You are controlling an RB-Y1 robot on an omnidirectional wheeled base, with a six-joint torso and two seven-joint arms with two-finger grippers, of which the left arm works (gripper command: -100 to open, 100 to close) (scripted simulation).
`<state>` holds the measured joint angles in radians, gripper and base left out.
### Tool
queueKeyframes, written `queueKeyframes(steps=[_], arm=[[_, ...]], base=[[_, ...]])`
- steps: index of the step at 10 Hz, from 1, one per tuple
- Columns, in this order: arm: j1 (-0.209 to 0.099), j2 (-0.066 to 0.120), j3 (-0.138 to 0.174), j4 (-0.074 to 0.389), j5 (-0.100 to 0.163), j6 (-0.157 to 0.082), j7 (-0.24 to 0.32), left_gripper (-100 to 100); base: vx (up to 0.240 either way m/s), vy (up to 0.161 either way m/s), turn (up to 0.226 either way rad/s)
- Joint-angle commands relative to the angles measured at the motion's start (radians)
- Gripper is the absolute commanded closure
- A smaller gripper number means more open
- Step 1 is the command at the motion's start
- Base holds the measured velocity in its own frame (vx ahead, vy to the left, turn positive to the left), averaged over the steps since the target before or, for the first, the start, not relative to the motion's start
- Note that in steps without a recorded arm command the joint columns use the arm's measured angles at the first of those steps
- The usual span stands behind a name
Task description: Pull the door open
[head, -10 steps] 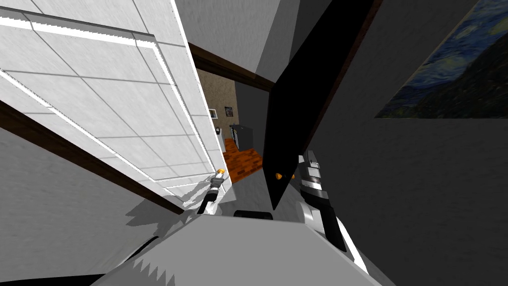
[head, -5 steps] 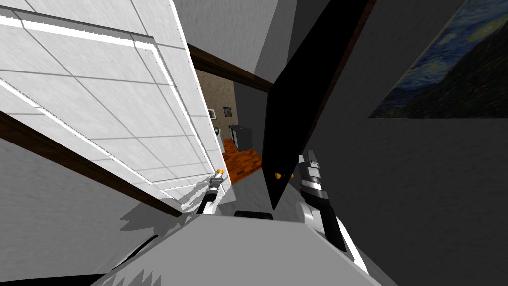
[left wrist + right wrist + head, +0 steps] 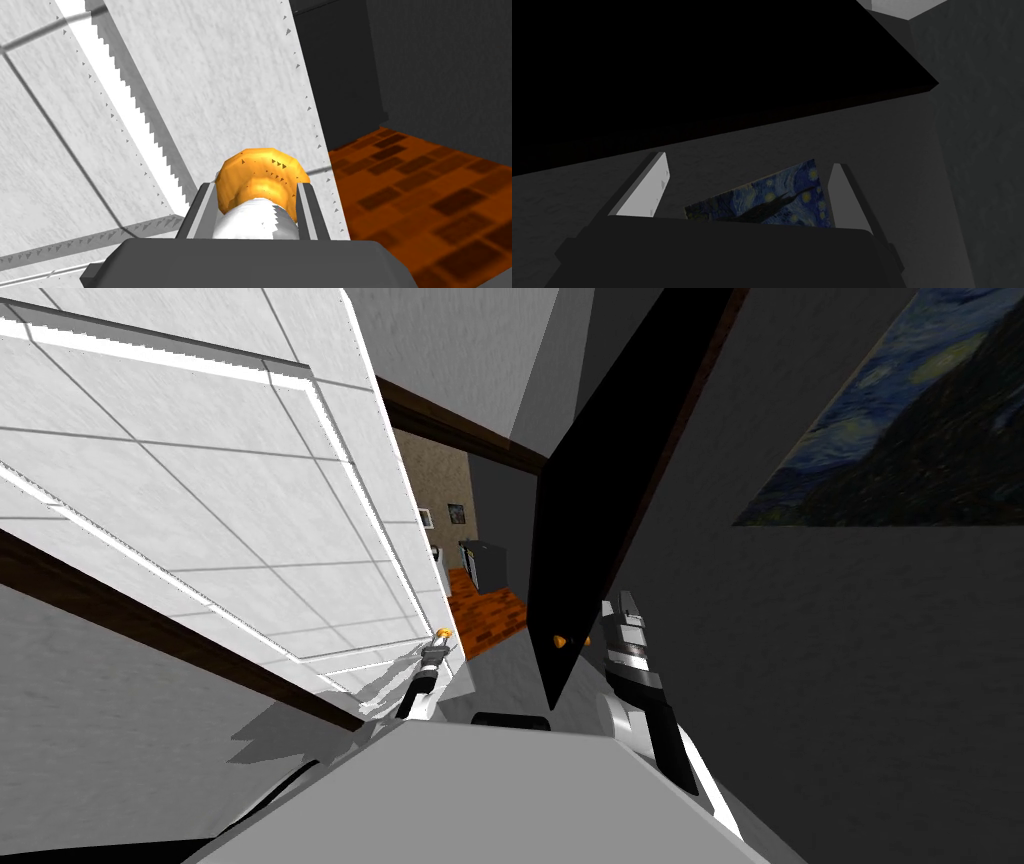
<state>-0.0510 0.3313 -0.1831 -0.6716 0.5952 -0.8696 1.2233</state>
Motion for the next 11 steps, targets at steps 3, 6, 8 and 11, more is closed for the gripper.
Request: queueKeyframes(steps=[3,6,8,11], arm=[[0.008,0.004,-0.006,0.01,0.015,0.009,0.097,100],[0.006,0.009,-0.009,0.015,0.026,0.007,0.175,100],[0.004,0.012,-0.012,0.018,0.033,0.005,0.224,100],[0.004,0.014,-0.013,0.02,0.037,0.004,0.252,100]], base=[[0.004,0.007,-0.031],[0.006,0.013,-0.032],[0.003,0.011,-0.038],[0.002,0.003,-0.007]])
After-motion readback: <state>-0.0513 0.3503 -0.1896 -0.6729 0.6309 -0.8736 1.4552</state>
